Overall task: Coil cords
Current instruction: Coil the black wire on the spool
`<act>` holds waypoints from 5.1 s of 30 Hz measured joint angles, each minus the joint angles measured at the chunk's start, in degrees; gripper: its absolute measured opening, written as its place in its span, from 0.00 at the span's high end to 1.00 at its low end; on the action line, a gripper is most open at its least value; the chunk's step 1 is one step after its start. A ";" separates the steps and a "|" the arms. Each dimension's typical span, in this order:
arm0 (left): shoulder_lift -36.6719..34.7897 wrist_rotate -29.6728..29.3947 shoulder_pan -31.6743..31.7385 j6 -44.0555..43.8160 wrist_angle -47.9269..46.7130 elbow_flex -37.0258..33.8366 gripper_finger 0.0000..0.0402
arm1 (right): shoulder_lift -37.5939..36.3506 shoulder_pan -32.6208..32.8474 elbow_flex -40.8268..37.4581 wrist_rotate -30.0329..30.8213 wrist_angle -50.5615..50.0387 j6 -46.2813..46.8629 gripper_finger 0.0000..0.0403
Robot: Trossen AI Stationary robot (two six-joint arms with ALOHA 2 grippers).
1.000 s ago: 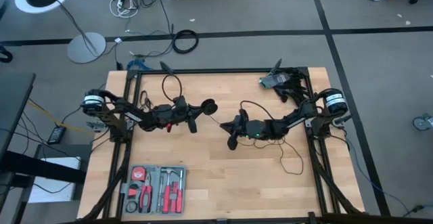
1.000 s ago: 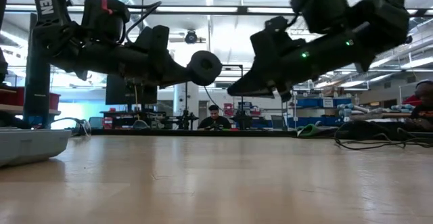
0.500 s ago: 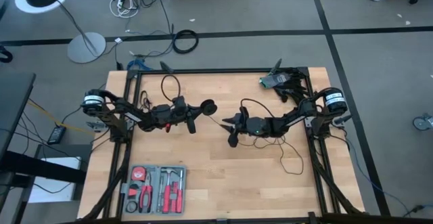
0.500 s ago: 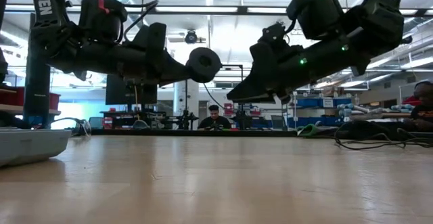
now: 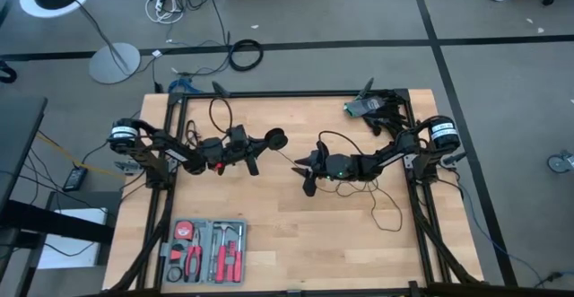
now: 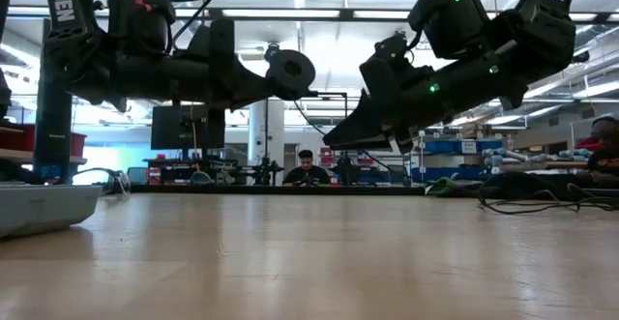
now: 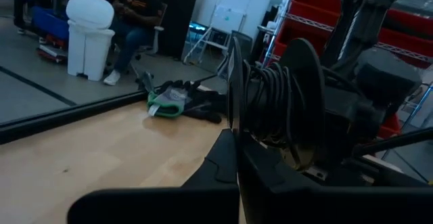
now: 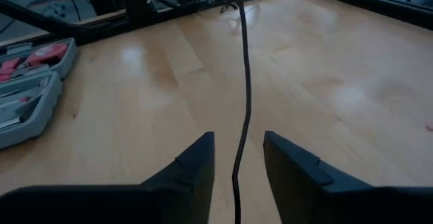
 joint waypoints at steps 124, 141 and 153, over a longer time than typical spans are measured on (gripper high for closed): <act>0.00 -2.51 -4.13 -1.86 2.82 -7.45 1.00 | 5.45 -4.27 13.29 -1.38 -21.24 0.81 1.00; 0.00 -9.89 -4.13 -1.80 -17.25 -3.28 1.00 | -0.74 -8.54 27.99 -7.67 -35.59 -4.57 1.00; 0.13 -12.69 -4.11 -2.89 -18.74 0.08 1.00 | 7.35 -6.15 32.71 -7.96 -29.21 -6.21 0.95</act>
